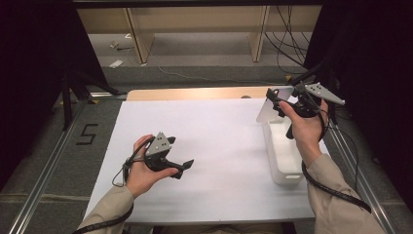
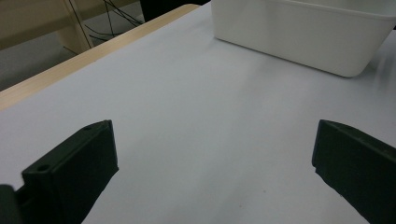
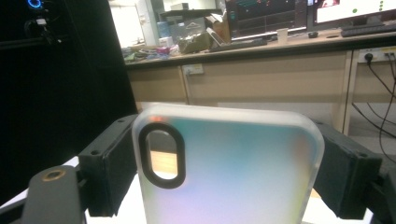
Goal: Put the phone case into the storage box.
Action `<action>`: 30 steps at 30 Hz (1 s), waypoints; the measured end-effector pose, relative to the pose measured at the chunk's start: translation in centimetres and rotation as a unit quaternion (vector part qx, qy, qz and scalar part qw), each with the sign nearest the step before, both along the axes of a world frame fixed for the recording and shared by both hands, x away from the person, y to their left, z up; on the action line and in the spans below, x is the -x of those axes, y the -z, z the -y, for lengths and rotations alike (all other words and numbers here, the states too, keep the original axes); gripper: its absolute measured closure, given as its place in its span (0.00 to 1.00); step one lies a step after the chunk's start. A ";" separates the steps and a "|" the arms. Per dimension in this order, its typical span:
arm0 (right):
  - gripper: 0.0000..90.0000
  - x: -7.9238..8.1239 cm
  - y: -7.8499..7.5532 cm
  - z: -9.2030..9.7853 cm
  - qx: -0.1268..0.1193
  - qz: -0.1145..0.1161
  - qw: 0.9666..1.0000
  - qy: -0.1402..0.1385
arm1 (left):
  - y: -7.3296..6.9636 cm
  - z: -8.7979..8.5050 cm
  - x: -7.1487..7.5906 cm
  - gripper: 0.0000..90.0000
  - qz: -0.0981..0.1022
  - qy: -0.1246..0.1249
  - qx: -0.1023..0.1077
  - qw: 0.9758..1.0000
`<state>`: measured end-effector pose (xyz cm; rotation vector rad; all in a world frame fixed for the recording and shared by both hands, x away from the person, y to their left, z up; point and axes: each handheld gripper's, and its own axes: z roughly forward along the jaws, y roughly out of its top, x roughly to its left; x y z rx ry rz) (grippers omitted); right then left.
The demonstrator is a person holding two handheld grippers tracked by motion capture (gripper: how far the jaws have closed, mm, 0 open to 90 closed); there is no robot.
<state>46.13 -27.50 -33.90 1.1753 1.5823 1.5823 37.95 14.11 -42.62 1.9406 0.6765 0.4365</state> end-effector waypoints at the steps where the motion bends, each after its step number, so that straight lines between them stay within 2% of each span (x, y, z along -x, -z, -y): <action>1: 0.21 0.0 0.0 0.1 0.000 -0.001 1.000 0.001 | 0.0 0.0 0.0 0.00 0.000 0.000 0.000 1.000; 30: 0.21 -0.5 -0.2 2.7 -0.014 -0.002 0.999 0.045 | 0.1 0.0 0.0 0.00 -0.001 0.000 0.006 1.000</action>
